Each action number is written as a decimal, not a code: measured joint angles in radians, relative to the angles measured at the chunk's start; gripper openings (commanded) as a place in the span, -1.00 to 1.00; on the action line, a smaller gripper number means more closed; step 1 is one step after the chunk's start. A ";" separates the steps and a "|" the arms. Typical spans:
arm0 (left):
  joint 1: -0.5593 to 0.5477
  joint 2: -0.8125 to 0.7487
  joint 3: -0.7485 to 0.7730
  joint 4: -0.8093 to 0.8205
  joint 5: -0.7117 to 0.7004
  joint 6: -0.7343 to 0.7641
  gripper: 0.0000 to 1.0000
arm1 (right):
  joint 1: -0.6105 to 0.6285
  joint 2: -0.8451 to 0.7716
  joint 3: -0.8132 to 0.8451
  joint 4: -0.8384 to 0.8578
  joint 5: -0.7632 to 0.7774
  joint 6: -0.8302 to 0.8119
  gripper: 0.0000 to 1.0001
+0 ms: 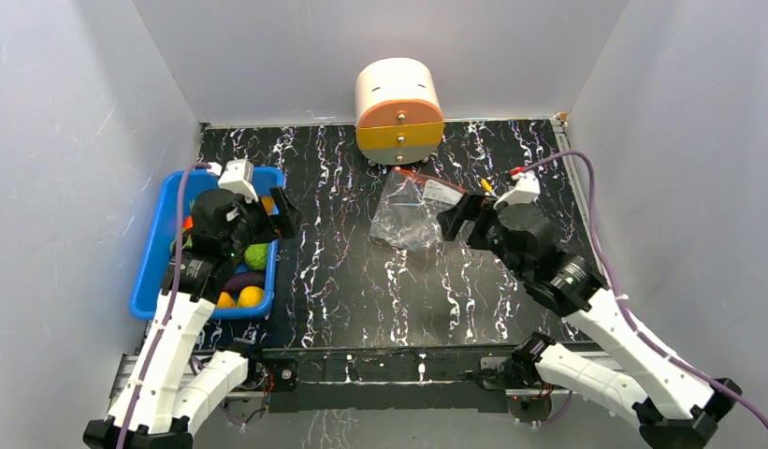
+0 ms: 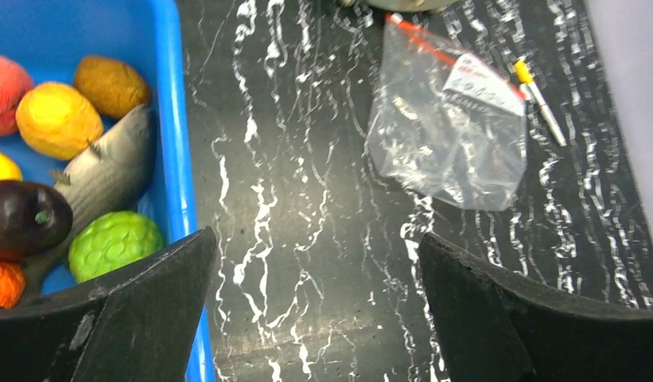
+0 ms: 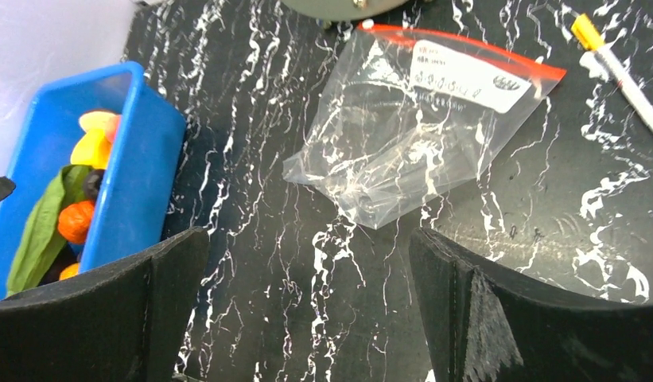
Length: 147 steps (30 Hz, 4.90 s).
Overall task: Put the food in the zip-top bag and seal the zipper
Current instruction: Pick up the zipper food storage bag at the center of the board.
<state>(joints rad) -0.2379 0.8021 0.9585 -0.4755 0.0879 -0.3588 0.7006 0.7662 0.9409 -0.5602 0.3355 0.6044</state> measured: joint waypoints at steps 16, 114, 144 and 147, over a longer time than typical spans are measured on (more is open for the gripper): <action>0.000 -0.092 -0.224 0.094 -0.053 0.005 0.97 | 0.000 0.403 -0.110 0.284 0.005 0.064 -0.04; -0.680 0.244 0.011 0.349 0.072 0.243 -1.00 | -0.001 -0.126 -0.166 0.288 -0.151 0.229 0.23; -0.681 -0.021 0.140 0.383 0.367 -0.135 -1.00 | -0.002 -0.269 -0.447 0.797 -0.606 0.109 0.96; -0.681 -0.019 0.139 0.397 0.376 -0.152 -1.00 | -0.002 -0.269 -0.473 0.820 -0.608 0.113 0.96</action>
<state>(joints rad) -0.9184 0.7830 1.0977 -0.0788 0.4641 -0.5110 0.6991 0.4969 0.4675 0.2600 -0.2729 0.7174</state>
